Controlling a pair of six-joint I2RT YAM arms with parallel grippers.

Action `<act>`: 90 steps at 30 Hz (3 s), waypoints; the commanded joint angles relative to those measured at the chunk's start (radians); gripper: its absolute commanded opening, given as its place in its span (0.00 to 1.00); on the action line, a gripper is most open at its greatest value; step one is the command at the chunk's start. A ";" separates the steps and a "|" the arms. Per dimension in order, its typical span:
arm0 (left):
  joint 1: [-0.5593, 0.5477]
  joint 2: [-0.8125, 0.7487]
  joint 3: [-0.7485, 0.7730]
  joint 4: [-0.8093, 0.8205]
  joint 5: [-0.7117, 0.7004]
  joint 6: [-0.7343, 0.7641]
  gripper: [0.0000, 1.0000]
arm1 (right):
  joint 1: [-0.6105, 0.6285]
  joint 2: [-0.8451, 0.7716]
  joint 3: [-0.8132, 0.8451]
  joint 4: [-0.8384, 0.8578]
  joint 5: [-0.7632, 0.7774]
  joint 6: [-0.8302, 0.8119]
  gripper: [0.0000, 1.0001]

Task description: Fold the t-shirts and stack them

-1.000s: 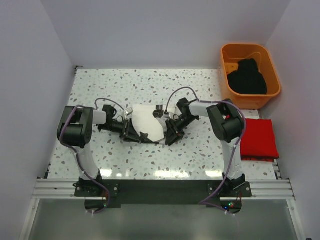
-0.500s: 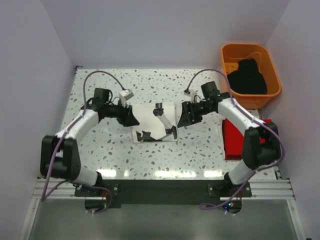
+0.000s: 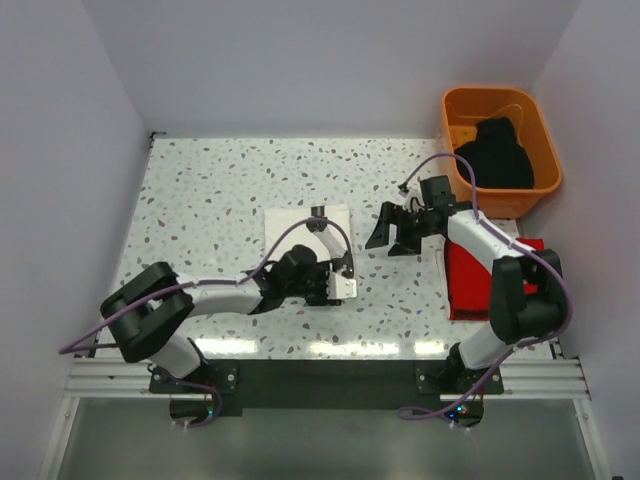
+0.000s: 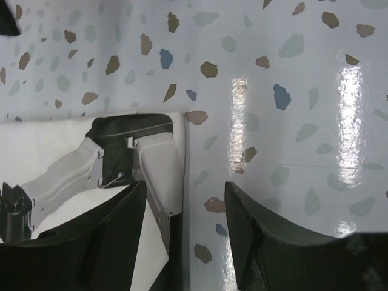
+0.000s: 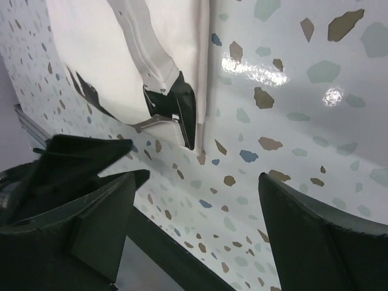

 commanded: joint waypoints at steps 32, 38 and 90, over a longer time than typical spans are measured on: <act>0.075 0.104 0.082 0.218 0.217 0.029 0.00 | 0.127 0.228 -0.057 0.427 -0.138 0.399 0.96; 0.084 0.054 0.062 0.220 0.277 0.035 0.00 | 0.162 0.355 -0.049 0.569 -0.201 0.548 0.92; 0.156 -0.535 -0.008 -0.379 -0.030 0.009 1.00 | -0.024 -0.036 0.284 -0.644 0.316 -0.562 0.00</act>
